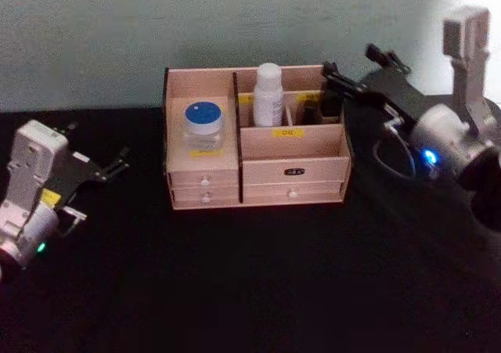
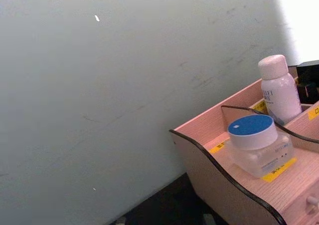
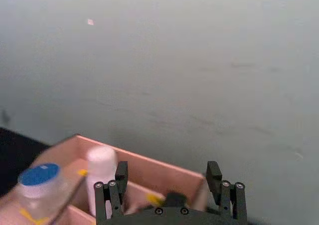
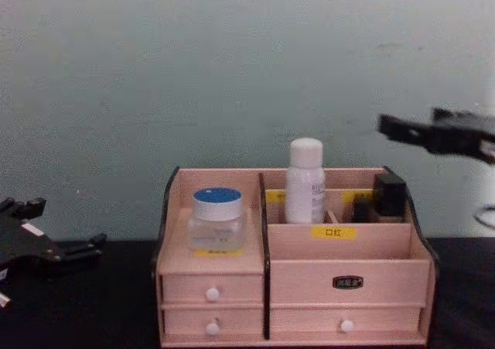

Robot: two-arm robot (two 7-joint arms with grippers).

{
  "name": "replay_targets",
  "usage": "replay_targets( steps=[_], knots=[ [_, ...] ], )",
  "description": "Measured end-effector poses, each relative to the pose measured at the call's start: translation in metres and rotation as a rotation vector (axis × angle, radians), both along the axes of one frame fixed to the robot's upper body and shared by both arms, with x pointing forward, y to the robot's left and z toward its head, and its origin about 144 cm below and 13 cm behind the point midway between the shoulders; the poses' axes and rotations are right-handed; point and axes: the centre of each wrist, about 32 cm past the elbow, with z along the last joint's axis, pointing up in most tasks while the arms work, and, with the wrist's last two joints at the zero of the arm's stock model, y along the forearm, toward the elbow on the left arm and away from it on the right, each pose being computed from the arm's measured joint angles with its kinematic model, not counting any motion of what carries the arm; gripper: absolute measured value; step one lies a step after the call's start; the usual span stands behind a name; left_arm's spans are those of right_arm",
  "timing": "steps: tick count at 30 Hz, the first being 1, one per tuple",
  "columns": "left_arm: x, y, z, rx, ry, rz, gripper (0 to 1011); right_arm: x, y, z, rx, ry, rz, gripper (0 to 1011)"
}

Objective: Pick up the facial cleanser and watermelon frost from the table and place them into the tiered storage box.

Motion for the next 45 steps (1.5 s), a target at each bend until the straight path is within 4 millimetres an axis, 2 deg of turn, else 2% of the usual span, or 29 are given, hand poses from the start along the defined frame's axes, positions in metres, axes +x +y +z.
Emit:
replay_targets(
  steps=[11,20,31,45],
  knots=[
    [0.000,0.000,0.000,0.000,0.000,0.000,1001,-0.038,-0.016,-0.050,0.030,-0.007,-0.148,1000],
    [0.000,0.000,0.000,0.000,0.000,0.000,1001,-0.057,-0.024,-0.073,0.019,0.050,-0.196,1000],
    [0.000,0.000,0.000,0.000,0.000,0.000,1001,-0.060,-0.023,-0.087,-0.005,0.130,-0.208,1000],
    [0.000,0.000,0.000,0.000,0.000,0.000,1001,-0.059,-0.023,-0.086,-0.006,0.128,-0.206,1000]
  ],
)
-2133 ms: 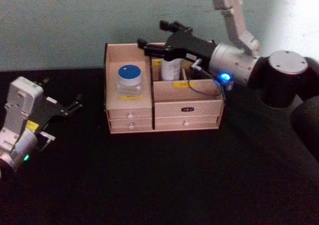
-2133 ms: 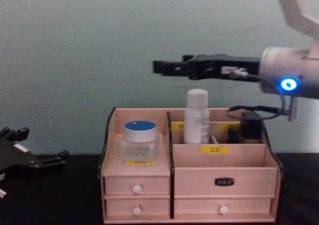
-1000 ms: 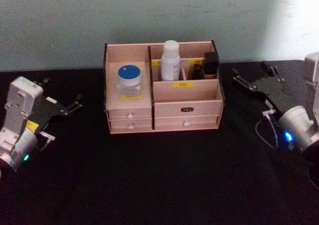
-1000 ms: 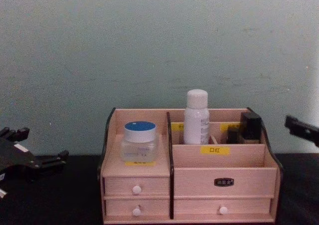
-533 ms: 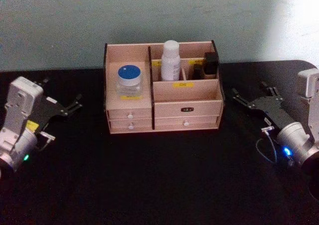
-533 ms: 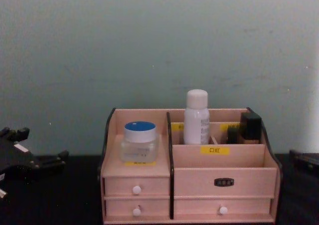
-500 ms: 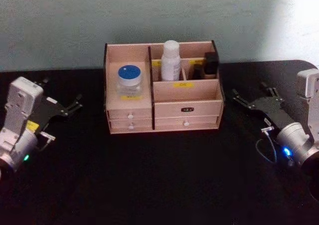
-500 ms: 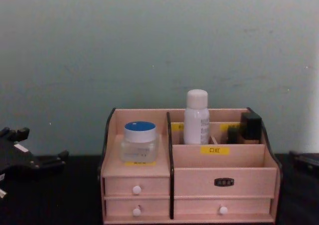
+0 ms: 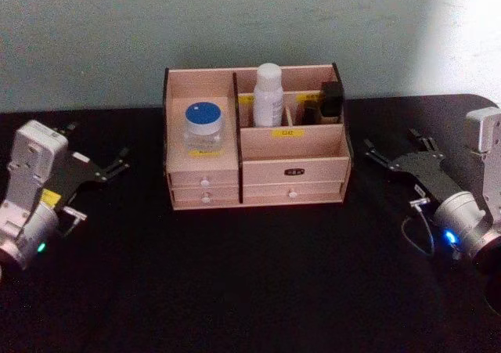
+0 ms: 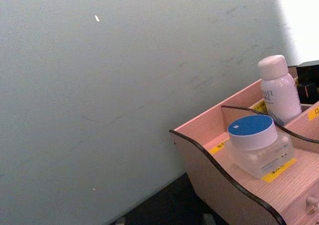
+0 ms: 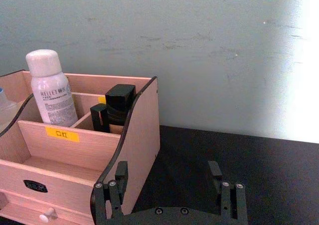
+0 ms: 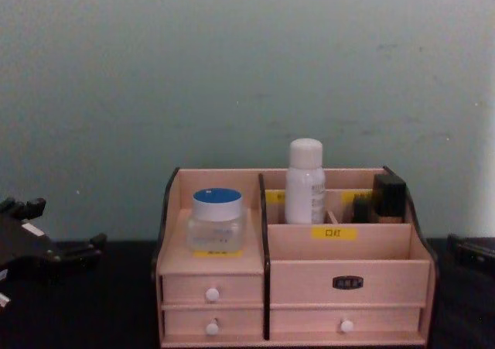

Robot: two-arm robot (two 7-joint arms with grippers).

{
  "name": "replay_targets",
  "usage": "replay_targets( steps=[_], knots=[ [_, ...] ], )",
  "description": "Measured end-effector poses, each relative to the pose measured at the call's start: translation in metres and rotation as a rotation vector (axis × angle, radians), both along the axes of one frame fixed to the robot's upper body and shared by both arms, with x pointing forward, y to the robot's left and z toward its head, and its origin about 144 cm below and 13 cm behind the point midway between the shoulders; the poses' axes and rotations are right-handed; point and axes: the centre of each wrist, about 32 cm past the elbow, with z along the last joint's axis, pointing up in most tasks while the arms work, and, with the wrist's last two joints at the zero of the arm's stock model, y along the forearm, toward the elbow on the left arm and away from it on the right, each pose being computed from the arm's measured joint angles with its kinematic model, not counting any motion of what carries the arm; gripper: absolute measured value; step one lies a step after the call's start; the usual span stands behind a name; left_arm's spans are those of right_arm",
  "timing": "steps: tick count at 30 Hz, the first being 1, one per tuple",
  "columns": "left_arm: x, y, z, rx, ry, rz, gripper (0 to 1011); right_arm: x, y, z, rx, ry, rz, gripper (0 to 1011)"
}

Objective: Pick up the facial cleanser and watermelon frost from the table and place them into the tiered storage box.

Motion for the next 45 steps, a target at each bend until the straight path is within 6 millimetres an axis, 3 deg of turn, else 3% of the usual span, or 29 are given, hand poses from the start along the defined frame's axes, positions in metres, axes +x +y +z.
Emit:
replay_targets(
  steps=[45],
  knots=[
    [0.0000,0.0000,0.0000,0.000,0.000,0.000,1001,0.0003,0.0000,0.0007,0.003,-0.004,0.003,1000]
  ],
)
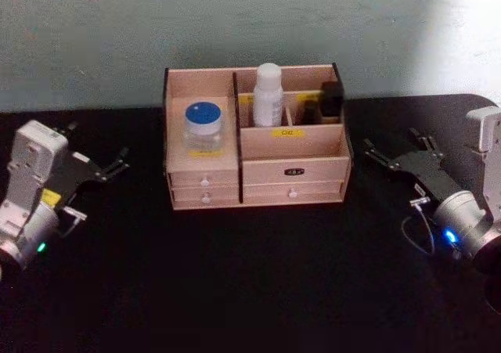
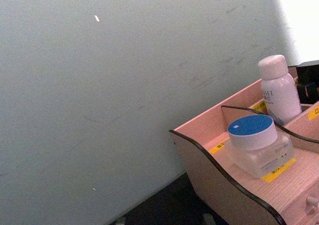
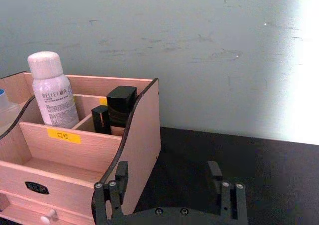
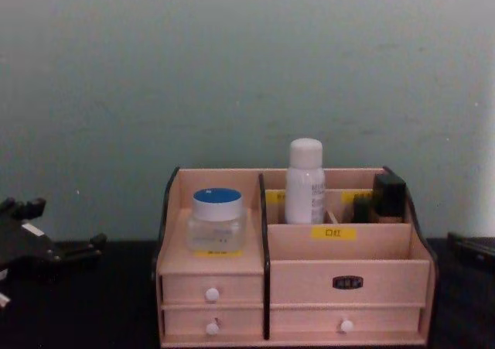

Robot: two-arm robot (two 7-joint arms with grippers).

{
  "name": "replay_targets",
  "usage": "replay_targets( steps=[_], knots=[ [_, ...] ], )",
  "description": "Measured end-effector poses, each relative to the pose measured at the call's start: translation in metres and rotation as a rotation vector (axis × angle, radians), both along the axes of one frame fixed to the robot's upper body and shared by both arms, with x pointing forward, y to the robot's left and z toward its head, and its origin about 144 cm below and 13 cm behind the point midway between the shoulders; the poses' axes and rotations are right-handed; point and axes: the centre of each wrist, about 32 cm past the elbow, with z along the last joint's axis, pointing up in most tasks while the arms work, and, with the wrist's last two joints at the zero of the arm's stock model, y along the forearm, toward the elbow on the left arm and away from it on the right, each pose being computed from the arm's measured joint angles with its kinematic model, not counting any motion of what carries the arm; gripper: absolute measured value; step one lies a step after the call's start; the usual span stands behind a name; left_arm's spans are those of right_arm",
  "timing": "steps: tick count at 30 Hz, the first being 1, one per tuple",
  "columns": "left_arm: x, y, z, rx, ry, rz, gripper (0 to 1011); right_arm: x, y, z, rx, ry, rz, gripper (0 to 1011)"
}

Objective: Pick up the facial cleanser and watermelon frost from the table and place them into the tiered storage box.

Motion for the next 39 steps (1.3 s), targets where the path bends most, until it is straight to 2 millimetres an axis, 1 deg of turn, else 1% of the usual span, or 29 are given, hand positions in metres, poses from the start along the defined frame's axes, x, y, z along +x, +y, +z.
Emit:
replay_targets(
  steps=[39],
  knots=[
    [0.0000,0.0000,0.0000,0.000,0.000,0.000,1001,0.0000,0.0000,0.0000,0.000,0.000,0.000,1000]
  ],
)
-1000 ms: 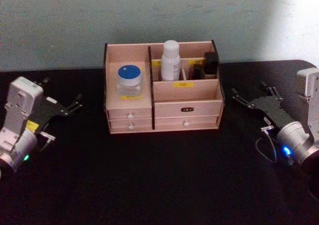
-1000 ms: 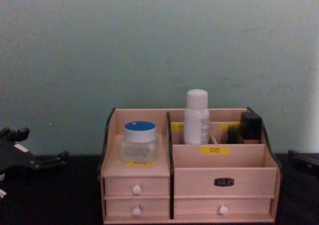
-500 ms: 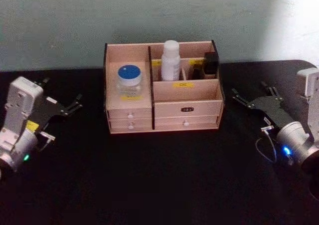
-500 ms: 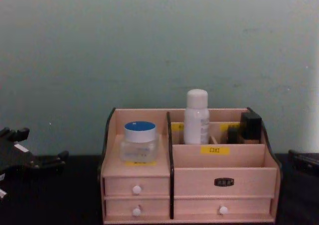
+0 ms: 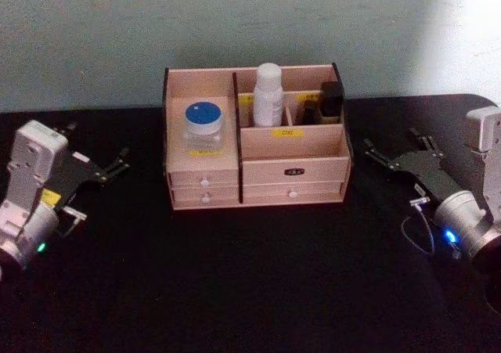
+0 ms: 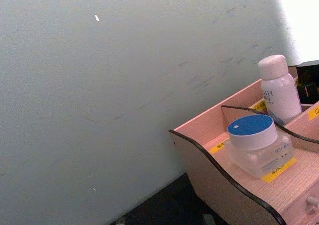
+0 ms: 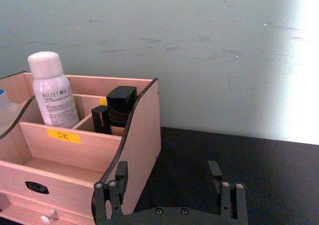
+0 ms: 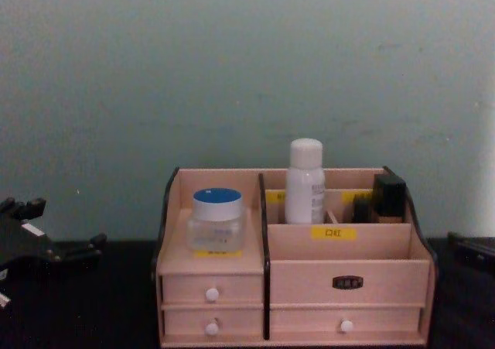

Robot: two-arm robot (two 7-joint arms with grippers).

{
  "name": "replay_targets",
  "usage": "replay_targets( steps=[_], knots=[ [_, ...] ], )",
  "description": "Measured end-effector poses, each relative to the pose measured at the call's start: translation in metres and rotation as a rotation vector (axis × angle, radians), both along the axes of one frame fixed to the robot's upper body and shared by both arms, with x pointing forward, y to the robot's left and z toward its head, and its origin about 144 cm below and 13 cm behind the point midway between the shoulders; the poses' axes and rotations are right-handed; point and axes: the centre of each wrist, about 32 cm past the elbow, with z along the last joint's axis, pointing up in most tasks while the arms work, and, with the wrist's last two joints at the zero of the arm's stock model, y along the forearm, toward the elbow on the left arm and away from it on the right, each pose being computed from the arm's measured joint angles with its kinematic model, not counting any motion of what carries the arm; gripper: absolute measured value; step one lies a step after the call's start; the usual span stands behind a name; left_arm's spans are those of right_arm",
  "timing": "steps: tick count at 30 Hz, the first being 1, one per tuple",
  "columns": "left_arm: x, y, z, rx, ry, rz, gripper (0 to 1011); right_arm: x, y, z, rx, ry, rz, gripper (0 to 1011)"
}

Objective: Pick up the facial cleanser and watermelon frost from the table and place them into the tiered storage box.

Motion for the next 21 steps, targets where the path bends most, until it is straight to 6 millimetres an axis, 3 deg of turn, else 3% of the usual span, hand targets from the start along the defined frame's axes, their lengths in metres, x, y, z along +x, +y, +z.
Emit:
replay_targets(
  steps=[21],
  knots=[
    [0.0000,0.0000,0.0000,0.000,0.000,0.000,1001,0.0000,0.0000,0.0000,0.000,0.000,0.000,1000]
  ],
)
